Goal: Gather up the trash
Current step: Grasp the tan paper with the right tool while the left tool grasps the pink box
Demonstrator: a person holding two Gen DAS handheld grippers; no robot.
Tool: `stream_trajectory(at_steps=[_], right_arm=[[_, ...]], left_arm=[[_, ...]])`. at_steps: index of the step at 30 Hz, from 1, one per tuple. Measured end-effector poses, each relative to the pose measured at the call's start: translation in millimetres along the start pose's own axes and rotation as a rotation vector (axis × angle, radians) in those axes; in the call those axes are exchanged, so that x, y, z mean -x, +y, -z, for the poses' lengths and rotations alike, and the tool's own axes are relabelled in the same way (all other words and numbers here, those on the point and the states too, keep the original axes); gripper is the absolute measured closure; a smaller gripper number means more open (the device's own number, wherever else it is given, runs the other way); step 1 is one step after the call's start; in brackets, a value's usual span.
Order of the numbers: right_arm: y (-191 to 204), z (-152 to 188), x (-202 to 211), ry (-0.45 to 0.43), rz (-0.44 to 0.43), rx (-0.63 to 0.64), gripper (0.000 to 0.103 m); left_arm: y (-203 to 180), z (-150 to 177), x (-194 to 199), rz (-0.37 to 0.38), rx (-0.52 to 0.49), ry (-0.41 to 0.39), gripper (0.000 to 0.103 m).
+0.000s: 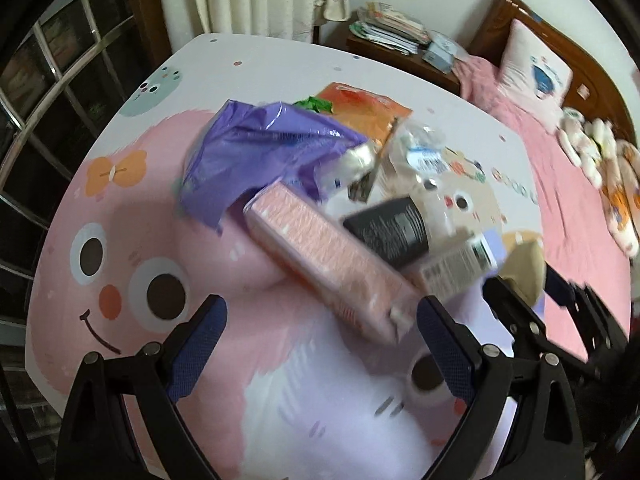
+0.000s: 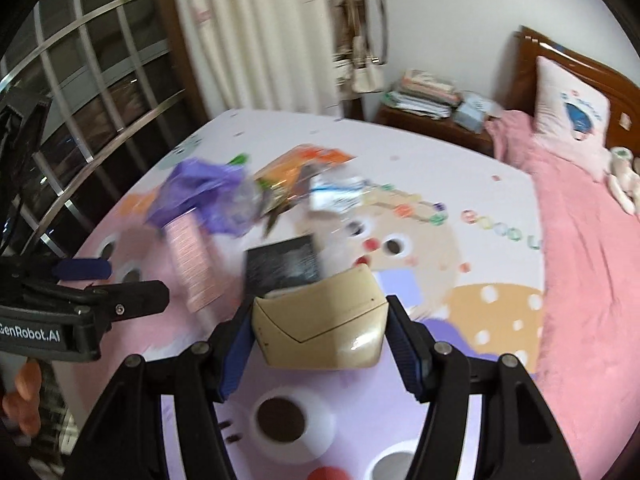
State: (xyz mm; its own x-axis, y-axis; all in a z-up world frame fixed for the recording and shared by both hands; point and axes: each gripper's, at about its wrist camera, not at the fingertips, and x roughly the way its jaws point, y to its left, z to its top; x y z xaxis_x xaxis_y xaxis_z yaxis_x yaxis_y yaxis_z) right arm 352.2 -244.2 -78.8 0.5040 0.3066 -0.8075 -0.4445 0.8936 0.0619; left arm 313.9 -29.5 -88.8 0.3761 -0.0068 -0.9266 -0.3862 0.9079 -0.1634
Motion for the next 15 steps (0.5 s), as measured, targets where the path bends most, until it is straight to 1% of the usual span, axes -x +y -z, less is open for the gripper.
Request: stream_trajectory(at_steps=[4, 7, 10, 13, 15], right_arm=[[-11, -1, -6, 0.008, 0.022, -0.028, 0.041], [-14, 1, -9, 0.015, 0.027, -0.035, 0.041], [-15, 7, -11, 0.024, 0.024, -0.038, 0.041], [-16, 12, -12, 0.038, 0.017, -0.041, 0.041], [-16, 15, -12, 0.044, 0.010, -0.043, 0.041]], left_arm=[[-9, -12, -19, -0.059, 0.048, 0.021, 0.008], [-13, -15, -34, -0.111, 0.072, 0.043, 0.008], [-17, -16, -47, -0.146, 0.083, 0.056, 0.008], [-18, -14, -59, -0.173, 0.088, 0.081, 0.008], [-16, -12, -62, -0.164, 0.102, 0.086, 0.008]])
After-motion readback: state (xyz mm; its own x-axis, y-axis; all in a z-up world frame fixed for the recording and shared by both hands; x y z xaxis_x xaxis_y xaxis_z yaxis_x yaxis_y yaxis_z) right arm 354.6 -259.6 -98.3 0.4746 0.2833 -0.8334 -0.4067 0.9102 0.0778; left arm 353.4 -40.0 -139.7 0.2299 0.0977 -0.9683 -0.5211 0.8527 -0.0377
